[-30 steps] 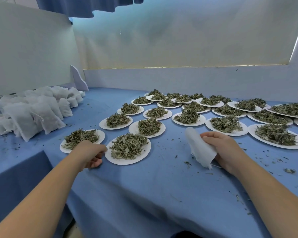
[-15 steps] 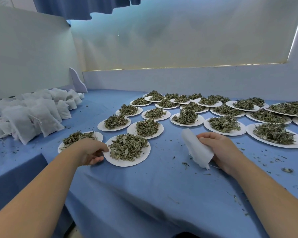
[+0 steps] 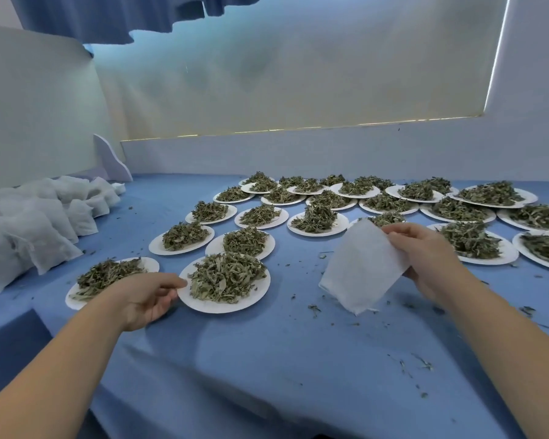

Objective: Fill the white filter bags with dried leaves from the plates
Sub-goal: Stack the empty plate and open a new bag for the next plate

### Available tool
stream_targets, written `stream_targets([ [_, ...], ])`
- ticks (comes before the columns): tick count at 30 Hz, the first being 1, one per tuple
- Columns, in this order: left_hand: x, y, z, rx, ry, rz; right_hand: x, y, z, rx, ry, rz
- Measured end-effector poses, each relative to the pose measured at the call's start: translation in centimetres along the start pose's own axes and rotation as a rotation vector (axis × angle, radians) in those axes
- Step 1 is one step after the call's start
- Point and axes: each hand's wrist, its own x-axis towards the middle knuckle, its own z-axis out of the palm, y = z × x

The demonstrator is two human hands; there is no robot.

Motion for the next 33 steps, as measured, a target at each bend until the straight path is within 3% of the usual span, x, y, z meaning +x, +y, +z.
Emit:
stream_targets([
  [7,-0.7,0.6,6.1,0.022,-0.157,-0.004,1.2,-1.7,-9.2,-0.127,0.134,-0.063],
  [16,-2.7,0.1,16.7,0.181,-0.487,-0.017,0.4,0.2,-18.5,-0.261,0.388,-0.007],
  [20,-3.5,-0.1,20.2,0.299,-0.566,-0.005,0.6,0.0,-19.4,-0.372,0.507,-0.057],
  [28,-4.5,-1.3,24.4,0.51,-0.703,0.008,0.9,-0.4,-18.9,-0.453,0.52,-0.186],
  [33,-4.4,-1.4,25.5,0.559,-0.707,0.03,0.4,-0.7,-18.0,-0.437,0.475,-0.227],
])
